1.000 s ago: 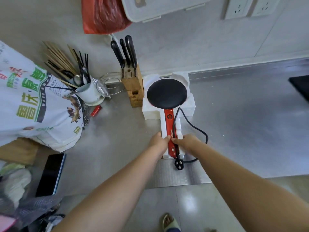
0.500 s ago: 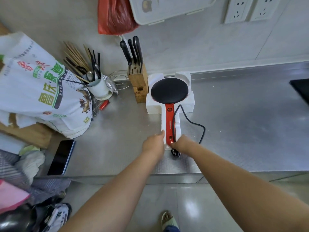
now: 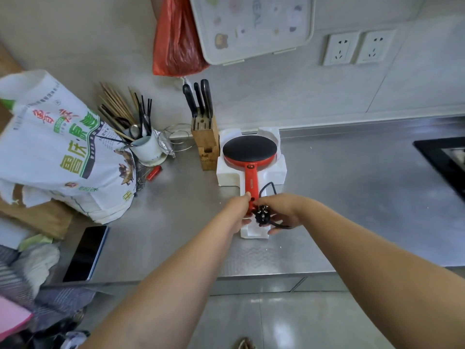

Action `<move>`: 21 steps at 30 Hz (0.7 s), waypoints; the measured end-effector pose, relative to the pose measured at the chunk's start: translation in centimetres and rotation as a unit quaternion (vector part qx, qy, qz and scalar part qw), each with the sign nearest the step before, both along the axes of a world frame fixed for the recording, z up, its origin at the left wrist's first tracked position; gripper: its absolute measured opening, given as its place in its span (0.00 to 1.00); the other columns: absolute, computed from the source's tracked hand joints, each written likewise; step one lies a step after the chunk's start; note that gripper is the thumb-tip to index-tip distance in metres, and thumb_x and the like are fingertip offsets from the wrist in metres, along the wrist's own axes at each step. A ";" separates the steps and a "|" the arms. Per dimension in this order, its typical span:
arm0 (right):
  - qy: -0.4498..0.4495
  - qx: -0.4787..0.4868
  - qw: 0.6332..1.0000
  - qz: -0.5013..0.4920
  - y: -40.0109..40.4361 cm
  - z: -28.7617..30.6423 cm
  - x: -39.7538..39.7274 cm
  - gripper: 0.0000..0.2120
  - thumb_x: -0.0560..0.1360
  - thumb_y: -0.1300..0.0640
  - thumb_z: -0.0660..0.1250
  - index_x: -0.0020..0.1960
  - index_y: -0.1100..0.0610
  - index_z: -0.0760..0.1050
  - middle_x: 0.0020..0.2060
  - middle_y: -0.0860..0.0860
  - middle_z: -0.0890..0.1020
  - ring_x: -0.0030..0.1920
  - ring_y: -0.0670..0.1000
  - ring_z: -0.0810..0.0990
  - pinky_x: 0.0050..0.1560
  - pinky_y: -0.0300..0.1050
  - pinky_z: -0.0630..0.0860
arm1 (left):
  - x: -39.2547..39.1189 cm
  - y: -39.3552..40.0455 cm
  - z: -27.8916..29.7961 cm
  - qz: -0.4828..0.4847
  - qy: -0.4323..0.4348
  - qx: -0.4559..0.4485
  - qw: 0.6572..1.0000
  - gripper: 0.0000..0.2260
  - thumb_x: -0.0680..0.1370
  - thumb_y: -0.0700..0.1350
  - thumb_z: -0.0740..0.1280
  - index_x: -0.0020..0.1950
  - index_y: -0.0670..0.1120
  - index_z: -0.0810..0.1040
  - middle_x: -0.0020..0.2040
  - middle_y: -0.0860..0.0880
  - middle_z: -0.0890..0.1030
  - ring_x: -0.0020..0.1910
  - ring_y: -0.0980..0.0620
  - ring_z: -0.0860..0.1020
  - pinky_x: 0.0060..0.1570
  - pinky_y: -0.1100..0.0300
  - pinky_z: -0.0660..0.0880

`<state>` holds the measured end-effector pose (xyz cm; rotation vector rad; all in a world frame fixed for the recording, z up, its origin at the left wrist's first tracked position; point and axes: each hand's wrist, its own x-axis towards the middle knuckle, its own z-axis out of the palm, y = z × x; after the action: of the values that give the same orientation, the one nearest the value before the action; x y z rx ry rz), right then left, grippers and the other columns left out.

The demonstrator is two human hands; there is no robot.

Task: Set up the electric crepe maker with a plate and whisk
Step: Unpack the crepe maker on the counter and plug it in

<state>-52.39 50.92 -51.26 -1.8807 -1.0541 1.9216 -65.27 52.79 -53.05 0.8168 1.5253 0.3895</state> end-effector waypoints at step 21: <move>0.104 0.010 0.982 -0.158 3.9 -3.0 -0.5 0.17 0.76 0.56 0.69 0.61 0.65 0.76 0.44 0.56 0.84 0.44 0.52 0.83 0.52 0.45 0.80 | 2.3 7.7 0.1 -0.005 -0.049 0.001 0.999 0.17 0.79 0.46 0.68 0.63 0.36 0.77 0.48 0.42 0.82 0.42 0.46 0.80 0.39 0.57 0.77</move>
<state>-52.84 54.84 -54.23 -1.6723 -0.6641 1.8617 -63.01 60.52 -52.91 0.7949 1.4304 0.4179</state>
